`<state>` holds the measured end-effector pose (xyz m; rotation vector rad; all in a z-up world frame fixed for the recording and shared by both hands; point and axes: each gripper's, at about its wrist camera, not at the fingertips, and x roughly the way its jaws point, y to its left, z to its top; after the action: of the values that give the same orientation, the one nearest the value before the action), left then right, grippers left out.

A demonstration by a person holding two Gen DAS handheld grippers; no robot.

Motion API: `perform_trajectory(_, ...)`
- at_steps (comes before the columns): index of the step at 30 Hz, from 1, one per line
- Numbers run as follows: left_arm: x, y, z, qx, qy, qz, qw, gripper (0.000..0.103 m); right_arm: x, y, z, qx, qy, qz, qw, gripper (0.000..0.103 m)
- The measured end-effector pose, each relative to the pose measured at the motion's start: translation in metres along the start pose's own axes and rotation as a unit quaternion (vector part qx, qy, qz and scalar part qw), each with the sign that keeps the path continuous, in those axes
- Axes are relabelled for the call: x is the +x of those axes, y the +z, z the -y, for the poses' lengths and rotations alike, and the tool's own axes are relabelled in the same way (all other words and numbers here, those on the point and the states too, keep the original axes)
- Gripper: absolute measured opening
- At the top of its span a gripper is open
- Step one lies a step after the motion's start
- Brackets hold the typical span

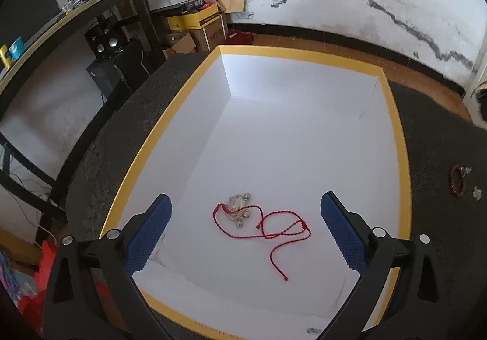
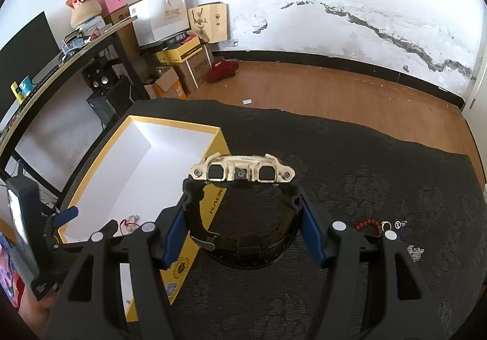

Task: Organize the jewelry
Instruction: 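Carry the pendant into the white box and open the left tool, then lower the black watch into the box and open the right tool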

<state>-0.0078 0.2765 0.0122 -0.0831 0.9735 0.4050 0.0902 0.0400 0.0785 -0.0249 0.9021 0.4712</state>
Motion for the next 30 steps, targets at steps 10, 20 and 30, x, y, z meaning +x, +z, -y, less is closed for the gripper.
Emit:
perform_trajectory(10, -0.038, -0.042, -0.006, -0.021, -0.011, 0.043, 0.9988, 0.096, 0.029, 0.002, -0.068, -0.068, 0.009, -0.021, 0.997, 0.063)
perform_trajectory(20, -0.044, -0.064, -0.031, -0.065, -0.025, 0.055, 0.9961, 0.096, 0.103, -0.001, -0.153, -0.151, 0.015, -0.078, 0.985, 0.063)
perform_trajectory(30, -0.031, -0.068, -0.051, -0.089, -0.023, 0.059, 0.994, 0.096, 0.164, -0.007, -0.191, -0.19, -0.021, -0.15, 0.97, 0.063)
